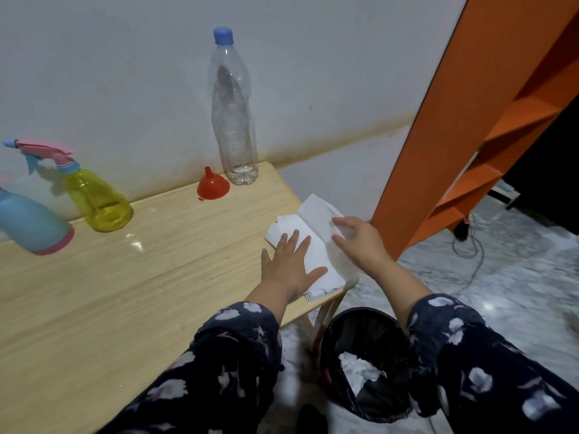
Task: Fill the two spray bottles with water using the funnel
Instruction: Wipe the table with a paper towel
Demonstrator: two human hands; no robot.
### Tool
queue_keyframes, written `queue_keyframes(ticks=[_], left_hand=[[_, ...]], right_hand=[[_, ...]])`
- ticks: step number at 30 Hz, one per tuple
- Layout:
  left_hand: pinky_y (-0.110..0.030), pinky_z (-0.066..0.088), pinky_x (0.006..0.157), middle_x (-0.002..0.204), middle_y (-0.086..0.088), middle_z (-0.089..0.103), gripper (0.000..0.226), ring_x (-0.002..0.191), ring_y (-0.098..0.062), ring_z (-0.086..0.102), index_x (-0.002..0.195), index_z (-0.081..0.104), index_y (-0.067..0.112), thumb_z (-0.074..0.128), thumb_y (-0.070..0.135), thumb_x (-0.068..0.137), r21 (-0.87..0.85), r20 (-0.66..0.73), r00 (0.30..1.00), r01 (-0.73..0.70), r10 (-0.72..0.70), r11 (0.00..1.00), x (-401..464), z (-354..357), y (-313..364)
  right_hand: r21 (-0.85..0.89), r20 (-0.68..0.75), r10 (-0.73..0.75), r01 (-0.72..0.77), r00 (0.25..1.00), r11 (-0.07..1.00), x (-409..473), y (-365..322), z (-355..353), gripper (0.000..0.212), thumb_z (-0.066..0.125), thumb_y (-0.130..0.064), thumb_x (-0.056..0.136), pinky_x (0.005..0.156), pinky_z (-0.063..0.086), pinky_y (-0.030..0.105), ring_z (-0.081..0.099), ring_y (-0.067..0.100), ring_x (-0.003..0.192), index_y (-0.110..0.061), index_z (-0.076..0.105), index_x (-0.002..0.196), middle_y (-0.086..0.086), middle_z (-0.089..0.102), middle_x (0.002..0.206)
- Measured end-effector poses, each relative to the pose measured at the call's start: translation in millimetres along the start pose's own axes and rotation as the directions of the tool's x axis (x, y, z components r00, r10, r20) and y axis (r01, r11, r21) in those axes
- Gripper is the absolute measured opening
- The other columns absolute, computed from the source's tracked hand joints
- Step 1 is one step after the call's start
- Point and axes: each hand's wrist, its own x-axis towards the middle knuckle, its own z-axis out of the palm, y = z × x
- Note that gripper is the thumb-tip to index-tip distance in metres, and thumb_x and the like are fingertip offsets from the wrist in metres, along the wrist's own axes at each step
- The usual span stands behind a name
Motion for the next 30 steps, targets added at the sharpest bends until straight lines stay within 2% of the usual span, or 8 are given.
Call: queue_keyframes(ticks=[4, 12, 16, 19, 23, 26, 28, 30], left_hand=[[-0.06, -0.002, 0.116, 0.161, 0.007, -0.018, 0.086, 0.148, -0.018, -0.017, 0.154, -0.004, 0.033, 0.03, 0.075, 0.087, 0.027, 0.024, 1.0, 0.001, -0.002, 1.0, 1, 2, 2], [-0.062, 0.0, 0.114, 0.159, 0.008, -0.022, 0.088, 0.147, -0.019, -0.018, 0.153, -0.008, 0.032, 0.03, 0.075, 0.087, 0.068, 0.071, 0.997, 0.011, -0.016, 0.998, 0, -3, 4], [-0.06, -0.001, 0.115, 0.161, 0.008, -0.016, 0.081, 0.148, -0.019, -0.015, 0.154, -0.001, 0.031, 0.027, 0.072, 0.09, 0.038, 0.089, 0.996, 0.029, -0.032, 0.999, 3, -9, 5], [-0.056, 0.001, 0.117, 0.163, 0.007, -0.005, 0.064, 0.149, -0.018, -0.008, 0.155, 0.004, 0.029, 0.017, 0.058, 0.099, -0.079, 0.042, 0.998, 0.054, -0.051, 0.995, 6, -23, 6], [-0.05, 0.025, 0.112, 0.154, -0.007, 0.034, 0.058, 0.143, -0.029, 0.027, 0.154, 0.009, 0.031, 0.013, 0.053, 0.1, -0.342, -0.11, 0.987, 0.073, -0.117, 0.937, 5, -50, 1], [-0.044, 0.03, 0.111, 0.153, -0.008, 0.037, 0.066, 0.138, -0.032, 0.037, 0.154, 0.005, 0.034, 0.011, 0.064, 0.095, -0.599, -0.116, 0.975, 0.084, -0.19, 0.796, -1, -64, -11], [-0.042, 0.029, 0.113, 0.157, -0.003, 0.029, 0.074, 0.14, -0.031, 0.033, 0.154, 0.005, 0.037, 0.016, 0.073, 0.09, -0.796, -0.068, 0.964, 0.104, -0.258, 0.596, -6, -71, -21], [-0.049, 0.04, 0.106, 0.154, 0.002, 0.032, 0.078, 0.134, -0.032, 0.042, 0.151, 0.008, 0.043, 0.023, 0.081, 0.084, -0.936, -0.027, 0.944, 0.093, -0.33, 0.341, -12, -78, -36]], right_hand=[[-0.026, -0.1, -0.026, 0.023, 0.995, 0.999, 6, 6, -14, 0.059, 0.064, 0.0, 0.082, 0.105, 0.026, 0.017, 0.042, 0.022, 0.133, -0.01, 0.049, 0.137, 0.006, 0.045, 0.144], [0.067, -0.289, -0.017, 0.038, 0.957, 0.997, 17, -5, -54, 0.062, 0.058, 0.003, 0.086, 0.11, 0.025, 0.024, 0.035, 0.022, 0.137, -0.01, 0.04, 0.144, 0.007, 0.037, 0.149], [0.09, -0.166, -0.067, 0.083, 0.984, 0.992, 22, -25, -56, 0.062, 0.057, 0.001, 0.085, 0.108, 0.03, 0.023, 0.037, 0.017, 0.136, -0.018, 0.043, 0.143, 0.001, 0.039, 0.148], [0.099, -0.053, -0.138, 0.143, 0.989, 0.985, 25, -45, -49, 0.063, 0.058, -0.001, 0.083, 0.104, 0.028, 0.018, 0.037, 0.013, 0.136, -0.02, 0.044, 0.142, -0.003, 0.042, 0.147], [0.294, 0.026, -0.155, 0.141, 0.988, 0.945, 29, -80, -34, 0.065, 0.06, 0.003, 0.081, 0.107, 0.033, 0.022, 0.042, 0.012, 0.132, -0.023, 0.048, 0.139, -0.005, 0.047, 0.143], [0.451, 0.074, -0.169, 0.118, 0.983, 0.885, 35, -109, -21, 0.067, 0.061, 0.005, 0.079, 0.105, 0.045, 0.037, 0.053, 0.017, 0.124, -0.026, 0.05, 0.137, 0.0, 0.052, 0.139], [0.507, 0.097, -0.201, 0.125, 0.975, 0.853, 38, -129, -9, 0.067, 0.06, 0.006, 0.078, 0.097, 0.049, 0.033, 0.056, 0.016, 0.12, -0.028, 0.051, 0.135, -0.001, 0.053, 0.138], [0.554, 0.106, -0.244, 0.147, 0.964, 0.819, 41, -148, 5, 0.067, 0.06, 0.007, 0.078, 0.091, 0.049, 0.024, 0.054, 0.014, 0.122, -0.026, 0.05, 0.136, -0.005, 0.052, 0.138]])
